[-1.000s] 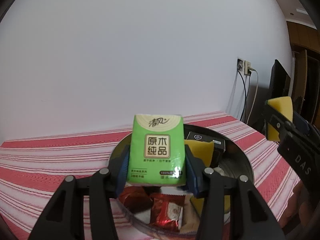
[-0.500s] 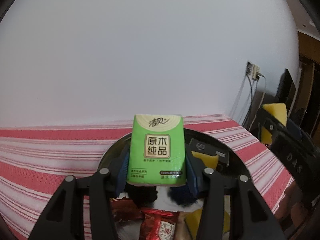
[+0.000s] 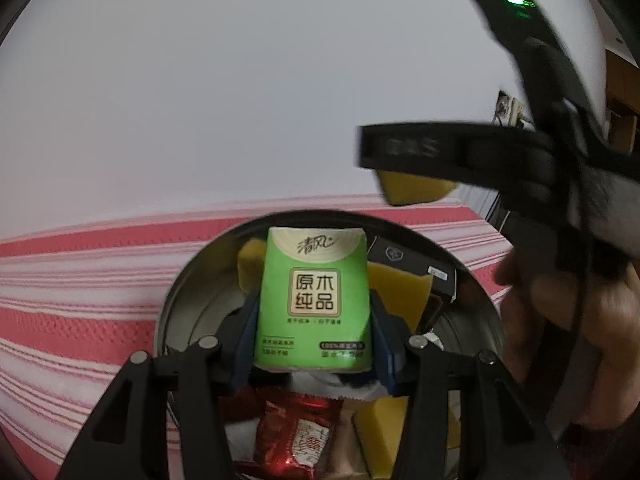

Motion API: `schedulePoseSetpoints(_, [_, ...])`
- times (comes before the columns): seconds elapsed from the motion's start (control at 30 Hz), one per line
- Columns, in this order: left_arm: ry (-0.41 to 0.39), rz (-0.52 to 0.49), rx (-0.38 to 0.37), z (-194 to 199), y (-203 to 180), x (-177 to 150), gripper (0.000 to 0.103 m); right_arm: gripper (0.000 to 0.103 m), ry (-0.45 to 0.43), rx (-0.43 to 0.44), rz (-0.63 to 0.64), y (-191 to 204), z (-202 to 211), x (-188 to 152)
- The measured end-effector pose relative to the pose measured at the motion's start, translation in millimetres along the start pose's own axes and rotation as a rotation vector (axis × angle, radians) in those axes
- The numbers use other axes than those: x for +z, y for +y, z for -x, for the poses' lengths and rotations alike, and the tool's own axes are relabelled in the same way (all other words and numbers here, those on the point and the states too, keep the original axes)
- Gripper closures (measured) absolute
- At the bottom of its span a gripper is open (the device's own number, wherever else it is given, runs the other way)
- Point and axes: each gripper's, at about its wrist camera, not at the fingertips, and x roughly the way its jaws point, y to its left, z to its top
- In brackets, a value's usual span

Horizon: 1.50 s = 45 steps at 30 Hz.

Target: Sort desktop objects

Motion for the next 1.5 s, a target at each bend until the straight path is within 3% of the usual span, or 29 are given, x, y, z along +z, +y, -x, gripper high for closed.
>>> schedulePoseSetpoints(0.27, [0.103, 0.004, 0.013, -23, -8, -2, 0.053, 0.030, 0.170, 0.062, 0.027, 3, -40, -1])
schedulePoseSetpoints(0.33, [0.127, 0.026, 0.018, -28, -5, -1, 0.046, 0.029, 0.206, 0.097, -0.012, -2, -47, -4])
schedulePoseSetpoints(0.4, [0.135, 0.052, 0.015, -30, -1, 0, 0.027, 0.029, 0.258, 0.153, -0.056, -8, -55, -10])
schedulePoseSetpoints(0.43, [0.148, 0.056, 0.025, -31, 0, 1, 0.024, 0.029, 0.275, 0.165, -0.068, -11, -58, -12])
schedulePoseSetpoints(0.5, [0.165, 0.080, 0.015, -35, 0, 6, 0.003, 0.028, 0.286, 0.163, -0.076, -15, -57, -17])
schedulePoseSetpoints(0.53, [0.157, 0.094, 0.022, -34, 2, 7, 0.000, 0.027, 0.287, 0.156, -0.079, -15, -54, -19])
schedulePoseSetpoints(0.83, [0.122, 0.106, 0.061, -26, 9, 13, 0.001, 0.020, 0.165, 0.106, -0.106, -24, -3, -26])
schedulePoseSetpoints(1.17, [0.002, -0.009, 0.171, -18, -3, 16, 0.000, 0.017, -0.002, -0.031, -0.024, -4, 59, -58])
schedulePoseSetpoints(1.2, [-0.007, -0.014, 0.176, -17, 0, 14, 0.000, 0.010, -0.009, -0.040, -0.027, -8, 62, -58])
schedulePoseSetpoints(1.27, [-0.022, -0.025, 0.190, -11, 4, 20, 0.000, 0.007, -0.027, -0.059, -0.045, -14, 69, -62])
schedulePoseSetpoints(1.5, [-0.054, -0.057, 0.229, -1, 7, 17, 0.000, 0.007, -0.064, -0.149, -0.063, 9, 80, -74])
